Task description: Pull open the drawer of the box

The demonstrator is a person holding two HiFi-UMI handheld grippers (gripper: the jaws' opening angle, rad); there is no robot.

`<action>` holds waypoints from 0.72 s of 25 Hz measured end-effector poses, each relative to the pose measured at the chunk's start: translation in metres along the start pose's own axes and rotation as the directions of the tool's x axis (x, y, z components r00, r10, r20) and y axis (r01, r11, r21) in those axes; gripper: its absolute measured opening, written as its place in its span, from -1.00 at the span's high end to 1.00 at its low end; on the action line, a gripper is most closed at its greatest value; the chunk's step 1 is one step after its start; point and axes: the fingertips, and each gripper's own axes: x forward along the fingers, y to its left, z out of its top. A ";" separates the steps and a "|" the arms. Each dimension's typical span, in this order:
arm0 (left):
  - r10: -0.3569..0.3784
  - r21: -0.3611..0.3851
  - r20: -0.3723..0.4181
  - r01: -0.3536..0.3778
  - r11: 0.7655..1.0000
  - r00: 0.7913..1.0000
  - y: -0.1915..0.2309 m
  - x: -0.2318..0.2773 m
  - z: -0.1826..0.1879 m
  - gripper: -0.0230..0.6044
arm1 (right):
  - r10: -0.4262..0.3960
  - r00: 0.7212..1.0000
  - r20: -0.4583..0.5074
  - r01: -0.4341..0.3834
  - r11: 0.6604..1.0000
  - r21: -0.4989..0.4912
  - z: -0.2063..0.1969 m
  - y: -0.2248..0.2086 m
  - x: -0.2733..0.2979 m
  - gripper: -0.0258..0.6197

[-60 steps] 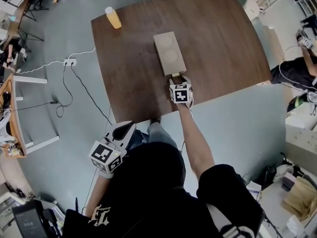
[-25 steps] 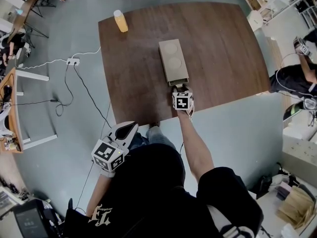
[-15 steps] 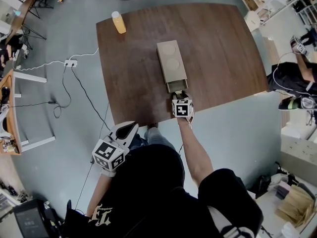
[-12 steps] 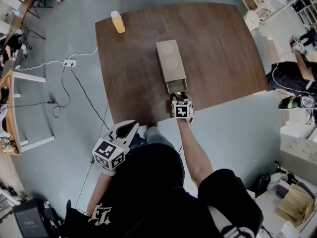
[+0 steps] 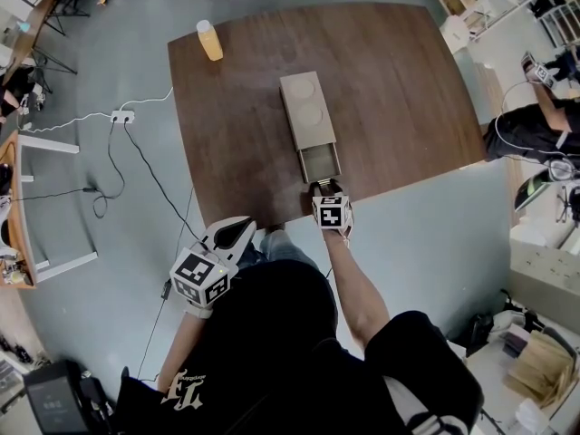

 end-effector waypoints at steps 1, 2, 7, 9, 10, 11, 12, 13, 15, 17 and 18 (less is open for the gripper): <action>-0.001 -0.001 0.001 0.001 1.000 1.000 0.000 0.001 0.000 0.91 | 0.001 1.000 -0.004 -0.001 1.000 -0.002 -0.002 0.000 -0.002 0.44; -0.003 0.000 0.002 0.003 1.000 1.000 -0.001 0.001 0.000 0.91 | 0.002 1.000 -0.006 -0.002 1.000 -0.005 -0.003 0.001 -0.004 0.44; -0.011 0.003 0.001 0.011 1.000 1.000 -0.003 0.001 -0.001 0.91 | 0.002 1.000 -0.012 -0.002 1.000 -0.012 -0.014 0.001 -0.011 0.44; -0.012 0.004 0.002 0.012 1.000 1.000 -0.003 0.002 0.000 0.91 | 0.001 1.000 -0.020 -0.002 1.000 -0.016 -0.018 0.000 -0.014 0.44; -0.012 0.003 0.002 0.012 1.000 1.000 -0.002 0.002 0.000 0.91 | 0.003 1.000 -0.025 -0.003 1.000 -0.017 -0.020 0.000 -0.015 0.44; -0.011 0.002 0.002 0.011 1.000 1.000 -0.002 0.002 0.001 0.91 | 0.005 1.000 -0.030 -0.005 1.000 -0.017 -0.024 0.001 -0.015 0.44; -0.011 0.002 0.002 0.011 1.000 1.000 -0.002 0.003 0.001 0.91 | 0.006 0.999 -0.034 -0.006 1.000 -0.017 -0.027 0.001 -0.016 0.44; -0.011 0.002 0.001 0.011 1.000 1.000 -0.002 0.003 0.001 0.91 | 0.005 0.999 -0.039 -0.006 1.000 -0.015 -0.030 0.000 -0.018 0.44; -0.011 0.003 0.002 0.011 1.000 1.000 -0.001 0.003 0.002 0.91 | 0.004 0.999 -0.047 -0.005 1.000 -0.012 -0.036 0.001 -0.021 0.44; -0.011 0.003 0.002 0.011 1.000 1.000 -0.001 0.002 0.001 0.91 | 0.004 0.998 -0.056 -0.005 1.000 -0.009 -0.041 0.001 -0.023 0.44; -0.011 0.004 0.002 0.011 1.000 1.000 0.000 0.002 0.001 0.91 | 0.002 0.998 -0.058 -0.003 1.000 -0.011 -0.043 0.002 -0.024 0.44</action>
